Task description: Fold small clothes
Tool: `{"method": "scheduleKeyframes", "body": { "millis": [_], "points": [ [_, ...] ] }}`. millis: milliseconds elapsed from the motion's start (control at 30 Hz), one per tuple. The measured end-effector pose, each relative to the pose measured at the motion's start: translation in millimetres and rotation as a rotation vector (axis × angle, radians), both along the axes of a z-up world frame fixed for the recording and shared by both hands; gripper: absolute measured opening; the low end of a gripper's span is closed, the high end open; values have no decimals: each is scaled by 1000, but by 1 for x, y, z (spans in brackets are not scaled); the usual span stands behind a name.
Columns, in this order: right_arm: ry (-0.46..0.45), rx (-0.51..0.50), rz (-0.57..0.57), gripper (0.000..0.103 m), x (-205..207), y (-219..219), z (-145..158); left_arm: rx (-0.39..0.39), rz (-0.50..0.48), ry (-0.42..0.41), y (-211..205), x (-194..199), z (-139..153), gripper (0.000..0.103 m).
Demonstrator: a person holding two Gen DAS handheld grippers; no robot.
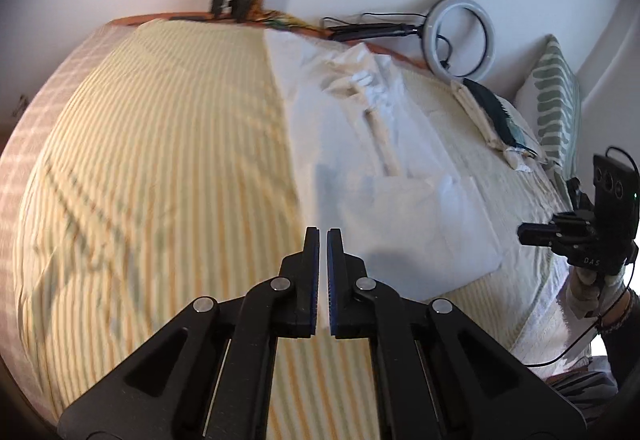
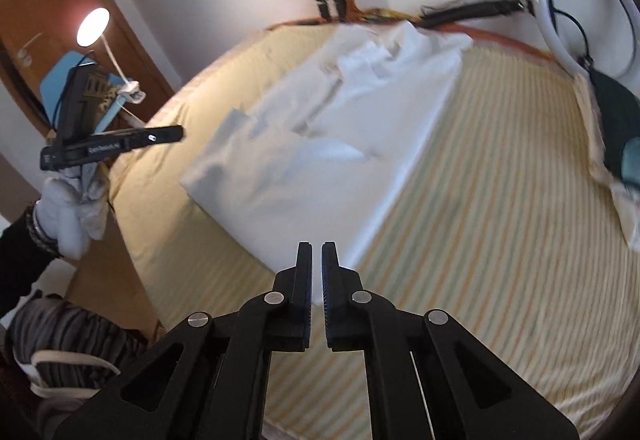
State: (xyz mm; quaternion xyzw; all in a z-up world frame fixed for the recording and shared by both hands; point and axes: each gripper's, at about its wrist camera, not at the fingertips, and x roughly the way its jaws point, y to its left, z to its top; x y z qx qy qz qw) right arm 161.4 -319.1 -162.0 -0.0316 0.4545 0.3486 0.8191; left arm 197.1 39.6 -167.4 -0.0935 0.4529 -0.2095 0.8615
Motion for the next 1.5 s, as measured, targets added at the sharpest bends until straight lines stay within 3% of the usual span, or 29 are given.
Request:
{"method": "scheduleKeyframes", "body": {
  "millis": [200,367,433,533,700,867,1133,1300,1400,1500],
  "points": [
    [-38,-41,-15,6,21,19,3,55,-69,-4,-32,22,9,1],
    [-63,-44,-66,11,47,7,22,51,-39,-6,-23,64,24,1],
    [-77,-58,-89,21,63,0,33,51,-22,-5,-16,85,29,1],
    [-96,-90,-132,55,91,-6,43,59,-2,-15,-10,116,35,1],
    [-84,-77,-176,55,149,-25,49,82,5,-29,-8,166,36,1],
    [-47,-5,-242,53,213,-38,33,18,38,15,-4,220,18,1],
    [37,104,-320,48,306,-40,-16,41,66,54,-8,281,-21,1],
    [73,118,-339,42,341,-34,-39,34,73,92,-10,307,-42,1],
    [68,113,-328,30,351,-28,-43,52,62,86,-17,313,-47,1],
    [69,125,-318,3,358,-26,-43,59,58,68,-19,315,-49,1]
  ]
}}
